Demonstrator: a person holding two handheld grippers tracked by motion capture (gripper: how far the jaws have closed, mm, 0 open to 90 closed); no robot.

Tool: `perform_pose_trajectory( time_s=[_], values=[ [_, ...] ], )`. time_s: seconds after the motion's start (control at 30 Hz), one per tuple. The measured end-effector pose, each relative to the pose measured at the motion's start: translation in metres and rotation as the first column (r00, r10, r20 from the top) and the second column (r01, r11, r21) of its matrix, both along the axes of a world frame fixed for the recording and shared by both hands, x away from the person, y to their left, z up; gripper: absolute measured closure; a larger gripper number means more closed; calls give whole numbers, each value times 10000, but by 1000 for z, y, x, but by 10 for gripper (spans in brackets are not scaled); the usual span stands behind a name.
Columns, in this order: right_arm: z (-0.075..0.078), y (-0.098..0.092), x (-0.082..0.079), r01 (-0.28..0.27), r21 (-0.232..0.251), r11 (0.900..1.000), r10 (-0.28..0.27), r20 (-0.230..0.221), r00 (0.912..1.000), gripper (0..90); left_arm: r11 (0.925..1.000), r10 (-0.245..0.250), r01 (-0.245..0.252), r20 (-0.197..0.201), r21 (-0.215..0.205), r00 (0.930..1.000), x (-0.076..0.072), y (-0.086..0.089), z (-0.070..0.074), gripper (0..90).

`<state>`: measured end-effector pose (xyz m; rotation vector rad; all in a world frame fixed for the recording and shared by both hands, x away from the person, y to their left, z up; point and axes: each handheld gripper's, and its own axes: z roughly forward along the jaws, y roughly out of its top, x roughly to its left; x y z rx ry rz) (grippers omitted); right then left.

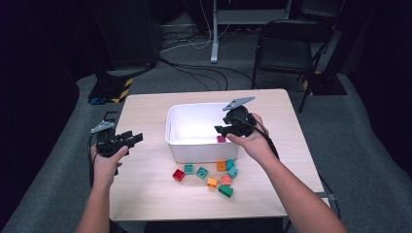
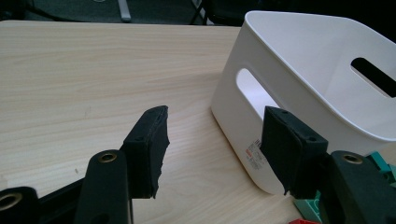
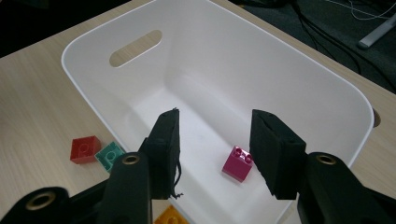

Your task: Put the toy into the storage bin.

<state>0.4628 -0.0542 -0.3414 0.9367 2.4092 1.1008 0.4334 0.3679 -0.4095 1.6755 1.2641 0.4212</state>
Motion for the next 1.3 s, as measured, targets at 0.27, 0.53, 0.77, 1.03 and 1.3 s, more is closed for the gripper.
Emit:
perform_pose_trajectory(
  time_s=[0.27, 0.53, 0.77, 1.03, 1.3],
  values=[
    [6, -14, -25, -160, 75, 9998, 157, 315, 9994, 490, 10000, -41, 41, -55, 64, 10000, 1, -3, -1, 409],
    [4, -26, -41, -152, 455, 9988, 124, 616, 9980, 472, 9999, -76, 76, 56, 96, 10000, 0, -4, -1, 406],
    [-2, -36, -53, -170, 597, 9981, 133, 621, 9980, 475, 9999, -131, 130, 58, 110, 9999, 1, -6, -2, 406],
    [-13, -46, -67, 48, 732, 9973, -111, 860, 9962, 465, 9996, -216, 215, 89, 179, 9997, 0, -9, -1, 440],
    [-32, -53, -77, 113, 1033, 9946, -191, 752, 9970, 481, 9989, -384, 382, 63, 269, 9992, -1, -13, -2, 462]
  ],
)
